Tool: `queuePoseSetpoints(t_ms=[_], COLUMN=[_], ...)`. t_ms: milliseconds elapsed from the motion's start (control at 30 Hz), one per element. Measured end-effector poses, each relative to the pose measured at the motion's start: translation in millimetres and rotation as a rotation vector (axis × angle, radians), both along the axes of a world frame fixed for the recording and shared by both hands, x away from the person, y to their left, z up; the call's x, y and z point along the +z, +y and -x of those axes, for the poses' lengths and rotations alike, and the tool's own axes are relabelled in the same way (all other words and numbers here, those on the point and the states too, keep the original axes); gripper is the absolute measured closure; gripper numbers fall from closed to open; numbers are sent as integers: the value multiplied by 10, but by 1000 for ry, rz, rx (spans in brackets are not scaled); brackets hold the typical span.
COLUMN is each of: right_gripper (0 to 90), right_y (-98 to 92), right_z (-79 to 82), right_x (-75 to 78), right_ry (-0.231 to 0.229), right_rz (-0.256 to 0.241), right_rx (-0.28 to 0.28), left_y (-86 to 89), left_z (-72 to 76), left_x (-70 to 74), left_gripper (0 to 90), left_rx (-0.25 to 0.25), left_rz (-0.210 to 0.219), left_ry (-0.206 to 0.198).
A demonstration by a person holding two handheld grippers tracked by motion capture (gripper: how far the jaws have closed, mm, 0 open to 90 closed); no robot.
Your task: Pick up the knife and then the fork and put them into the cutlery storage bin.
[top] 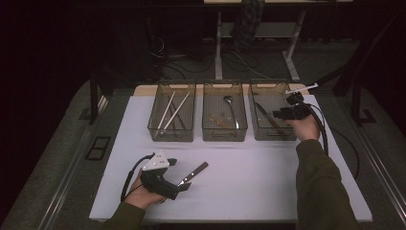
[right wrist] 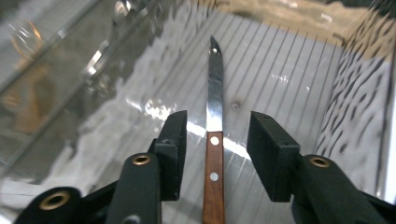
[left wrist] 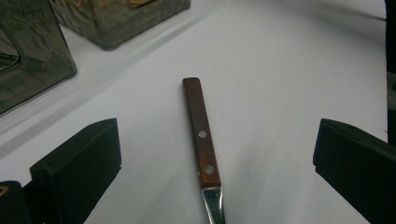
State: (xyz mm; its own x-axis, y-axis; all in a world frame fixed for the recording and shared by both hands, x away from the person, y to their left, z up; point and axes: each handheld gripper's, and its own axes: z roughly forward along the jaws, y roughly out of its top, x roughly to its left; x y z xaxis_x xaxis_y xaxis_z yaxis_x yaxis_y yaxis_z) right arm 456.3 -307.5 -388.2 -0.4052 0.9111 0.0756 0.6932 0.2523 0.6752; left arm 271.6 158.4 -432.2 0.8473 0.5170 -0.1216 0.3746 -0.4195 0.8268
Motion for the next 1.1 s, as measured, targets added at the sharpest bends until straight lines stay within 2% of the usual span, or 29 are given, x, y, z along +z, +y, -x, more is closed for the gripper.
queuePoseSetpoints(t_ms=[67,300,500,667,867,1100], right_gripper=[498,354,276,233,192,177], right_y=[-15,-44,-26,33,134,212], right_z=[42,271,521,735,999,1275], right_x=[34,192,306,362,332,183], right_ry=[-8,-82,-148,-206,-245,-271], right_rz=[-32,-49,-63,-99,-151,-202], right_rx=[11,50,113,167,214,260], left_y=[-5,-20,-28,-26,-20,-11], left_z=[-1,7,4,5,0,2], left_x=[-2,2,-1,1,4,14], left_gripper=[0,1,7,16,45,92], left_rx=[2,5,7,12,21,29], left_rz=[0,-4,-5,-7,-10,-9], left_ry=[2,0,4,6,9,16])
